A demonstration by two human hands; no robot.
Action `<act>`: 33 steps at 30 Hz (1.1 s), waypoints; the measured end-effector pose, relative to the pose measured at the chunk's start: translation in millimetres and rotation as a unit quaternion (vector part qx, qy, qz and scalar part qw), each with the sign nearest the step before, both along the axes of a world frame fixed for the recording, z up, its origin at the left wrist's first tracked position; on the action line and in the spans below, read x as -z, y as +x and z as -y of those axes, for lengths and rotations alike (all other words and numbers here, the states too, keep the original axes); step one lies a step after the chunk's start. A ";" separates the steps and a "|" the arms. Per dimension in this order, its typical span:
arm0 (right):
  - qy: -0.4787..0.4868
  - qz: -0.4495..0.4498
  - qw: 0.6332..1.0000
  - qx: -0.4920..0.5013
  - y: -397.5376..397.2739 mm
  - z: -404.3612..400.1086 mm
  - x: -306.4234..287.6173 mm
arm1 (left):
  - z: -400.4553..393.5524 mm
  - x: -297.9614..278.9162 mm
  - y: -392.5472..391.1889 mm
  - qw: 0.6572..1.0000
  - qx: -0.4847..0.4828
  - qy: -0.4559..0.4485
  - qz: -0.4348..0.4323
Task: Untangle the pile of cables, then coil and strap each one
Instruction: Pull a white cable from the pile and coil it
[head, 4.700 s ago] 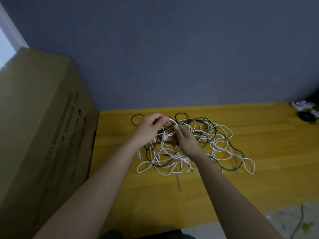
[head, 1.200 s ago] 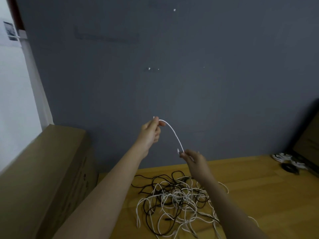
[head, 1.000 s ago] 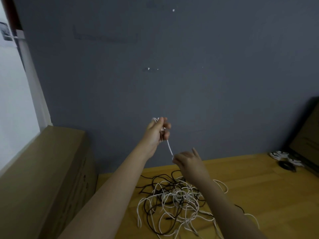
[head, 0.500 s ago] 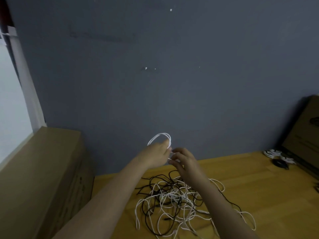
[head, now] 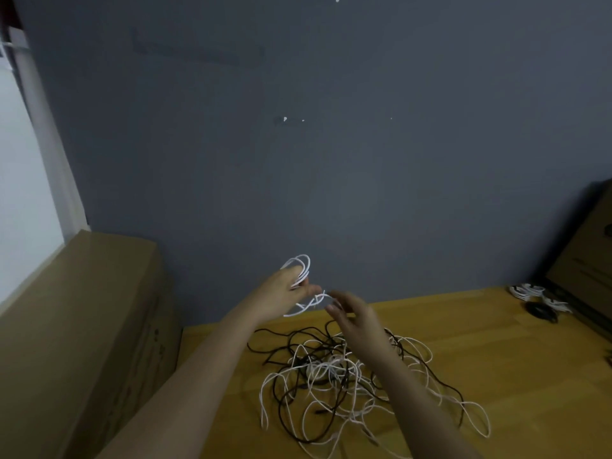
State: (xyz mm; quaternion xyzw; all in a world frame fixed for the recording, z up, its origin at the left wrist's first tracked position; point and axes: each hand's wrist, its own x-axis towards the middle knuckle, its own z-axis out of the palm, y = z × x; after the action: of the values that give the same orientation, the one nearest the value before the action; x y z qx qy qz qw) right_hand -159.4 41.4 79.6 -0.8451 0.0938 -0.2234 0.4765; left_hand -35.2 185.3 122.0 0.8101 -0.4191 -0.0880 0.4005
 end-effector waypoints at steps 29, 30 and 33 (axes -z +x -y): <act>0.116 0.010 0.993 -0.033 32.1 -47.3 -9.1 | -28.1 -4.2 3.5 0.975 -0.184 -0.121 0.006; 0.131 -0.009 0.989 -0.067 33.9 -53.3 -9.1 | -26.3 -3.4 2.8 0.976 -0.179 -0.125 -0.001; 0.118 -0.024 0.989 -0.082 39.7 -63.3 1.2 | -24.0 -3.0 2.6 0.972 -0.182 -0.147 -0.010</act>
State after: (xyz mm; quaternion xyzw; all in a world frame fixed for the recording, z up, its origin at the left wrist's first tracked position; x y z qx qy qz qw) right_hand -119.7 104.7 78.4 -0.7932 0.0612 -0.1500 0.5870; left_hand -32.6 209.3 125.0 0.8039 -0.2693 0.0409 0.5288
